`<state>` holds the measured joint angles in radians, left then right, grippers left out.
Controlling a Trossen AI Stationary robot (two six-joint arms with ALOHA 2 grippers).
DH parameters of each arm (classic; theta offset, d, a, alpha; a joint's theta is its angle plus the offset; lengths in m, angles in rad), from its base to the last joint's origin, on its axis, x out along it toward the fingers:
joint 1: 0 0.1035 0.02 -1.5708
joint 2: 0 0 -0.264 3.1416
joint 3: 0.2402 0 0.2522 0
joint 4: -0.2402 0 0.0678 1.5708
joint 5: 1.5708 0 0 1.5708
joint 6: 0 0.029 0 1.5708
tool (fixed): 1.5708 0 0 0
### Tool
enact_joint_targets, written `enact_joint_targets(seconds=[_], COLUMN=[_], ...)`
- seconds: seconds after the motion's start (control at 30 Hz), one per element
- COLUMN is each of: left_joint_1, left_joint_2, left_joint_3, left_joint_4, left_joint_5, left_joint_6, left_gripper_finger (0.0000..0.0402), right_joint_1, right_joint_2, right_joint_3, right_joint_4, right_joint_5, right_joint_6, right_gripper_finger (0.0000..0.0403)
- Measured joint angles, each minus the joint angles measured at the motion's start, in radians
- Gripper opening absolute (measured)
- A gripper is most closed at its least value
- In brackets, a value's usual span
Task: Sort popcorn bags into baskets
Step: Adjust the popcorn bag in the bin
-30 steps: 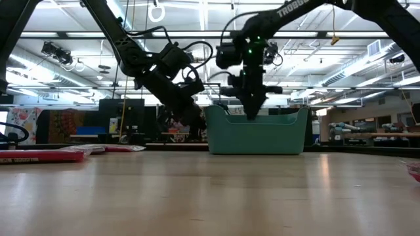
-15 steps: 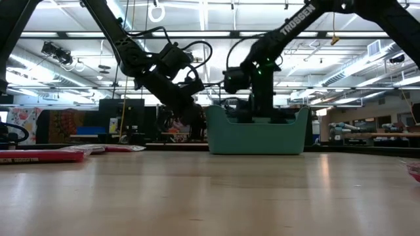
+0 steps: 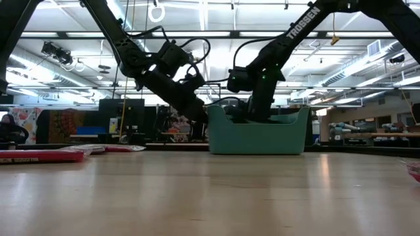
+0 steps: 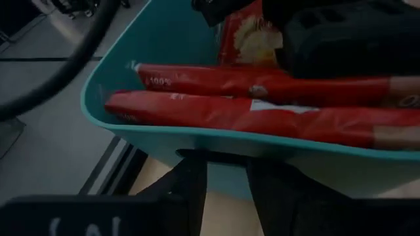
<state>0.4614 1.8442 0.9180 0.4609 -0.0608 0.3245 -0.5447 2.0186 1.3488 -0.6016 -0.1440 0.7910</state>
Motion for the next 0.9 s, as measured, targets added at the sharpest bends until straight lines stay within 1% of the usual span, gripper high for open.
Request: enact_joint_targets(seconds=[0.1, 0.2, 0.33, 0.4, 0.5, 0.7, 0.77, 0.9], left_joint_1=[0.0, 0.001, 0.001, -0.001, 0.0, 0.0, 0.0, 0.0], left_joint_2=[0.0, 0.0, 0.002, 0.002, 0.002, 0.002, 0.002, 0.005], left_joint_3=[0.0, 0.0, 0.002, 0.002, 0.002, 0.004, 0.004, 0.0], left_joint_4=[-0.007, -0.009, -0.011, -0.014, -0.016, -0.034, -0.036, -0.061], left_joint_5=[-0.002, -0.013, -0.009, -0.005, -0.004, -0.009, -0.01, -0.013], left_joint_6=[0.001, 0.001, 0.001, 0.001, 0.001, 0.002, 0.006, 0.042], left_gripper_finger=[0.0105, 0.0096, 0.009, 0.0089, 0.0089, 0.0089, 0.0089, 0.0089], right_joint_1=[0.005, 0.008, 0.01, 0.01, 0.002, -0.005, -0.004, -0.005], right_joint_2=[0.004, 0.01, 0.016, 0.014, 0.013, 0.003, 0.005, -0.01], right_joint_3=[0.006, 0.054, 0.149, 0.173, 0.168, 0.092, 0.085, 0.092], right_joint_4=[0.059, 0.004, -0.163, -0.199, -0.198, -0.142, -0.155, -0.178], right_joint_5=[-0.036, -0.023, 0.085, 0.153, 0.204, 0.215, 0.249, 0.264], right_joint_6=[0.006, -0.002, -0.043, -0.054, -0.055, -0.051, -0.053, -0.061], right_gripper_finger=[0.0299, 0.0299, 0.0293, 0.0291, 0.0291, 0.029, 0.029, 0.029])
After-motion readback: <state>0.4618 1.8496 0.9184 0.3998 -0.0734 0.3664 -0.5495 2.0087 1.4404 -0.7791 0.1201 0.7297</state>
